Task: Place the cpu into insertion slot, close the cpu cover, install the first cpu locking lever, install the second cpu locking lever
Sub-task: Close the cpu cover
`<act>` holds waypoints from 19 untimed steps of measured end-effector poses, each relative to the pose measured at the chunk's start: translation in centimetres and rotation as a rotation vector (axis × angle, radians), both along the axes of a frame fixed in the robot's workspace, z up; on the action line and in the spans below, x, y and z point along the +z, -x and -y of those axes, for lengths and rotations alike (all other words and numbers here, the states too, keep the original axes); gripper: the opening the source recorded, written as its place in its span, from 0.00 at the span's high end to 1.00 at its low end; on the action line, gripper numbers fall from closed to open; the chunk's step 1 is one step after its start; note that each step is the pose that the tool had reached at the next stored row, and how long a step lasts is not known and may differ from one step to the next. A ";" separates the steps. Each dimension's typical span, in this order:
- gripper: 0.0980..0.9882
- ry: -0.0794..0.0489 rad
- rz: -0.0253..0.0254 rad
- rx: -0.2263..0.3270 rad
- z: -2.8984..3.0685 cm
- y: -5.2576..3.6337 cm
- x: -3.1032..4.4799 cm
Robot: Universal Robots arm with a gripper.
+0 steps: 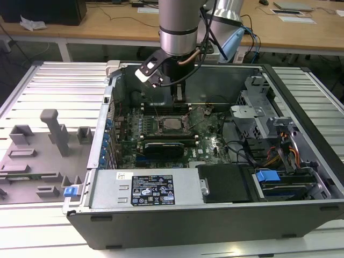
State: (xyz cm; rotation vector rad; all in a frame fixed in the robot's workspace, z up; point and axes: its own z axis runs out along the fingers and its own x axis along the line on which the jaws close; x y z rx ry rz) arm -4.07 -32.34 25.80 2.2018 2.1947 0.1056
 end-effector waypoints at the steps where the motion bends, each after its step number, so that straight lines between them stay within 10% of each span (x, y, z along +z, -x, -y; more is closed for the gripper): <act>1: 0.99 0.000 0.0000 0.000 0.00 -0.19 -0.01; 6: 0.99 0.000 -0.0017 0.000 0.07 -1.98 0.00; 15: 0.99 0.000 -0.0018 0.000 0.07 -2.15 0.58; 19: 0.99 0.000 -0.0018 0.000 0.18 -4.22 0.57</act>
